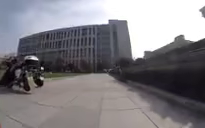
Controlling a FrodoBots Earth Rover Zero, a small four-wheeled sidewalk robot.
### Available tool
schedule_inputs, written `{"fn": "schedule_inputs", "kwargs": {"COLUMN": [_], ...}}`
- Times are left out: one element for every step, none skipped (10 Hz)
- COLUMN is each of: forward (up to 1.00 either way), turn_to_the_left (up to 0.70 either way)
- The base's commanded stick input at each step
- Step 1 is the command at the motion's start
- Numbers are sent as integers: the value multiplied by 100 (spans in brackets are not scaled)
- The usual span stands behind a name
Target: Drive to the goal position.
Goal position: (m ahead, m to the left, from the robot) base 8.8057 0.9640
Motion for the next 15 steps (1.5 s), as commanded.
{"fn": "schedule_inputs", "kwargs": {"forward": [100,100,100,100,100,100,100,100,100,100,100,100,100,100,100], "turn_to_the_left": [0,0,0,0,0,0,0,0,0,0,0,0,0,0,0]}}
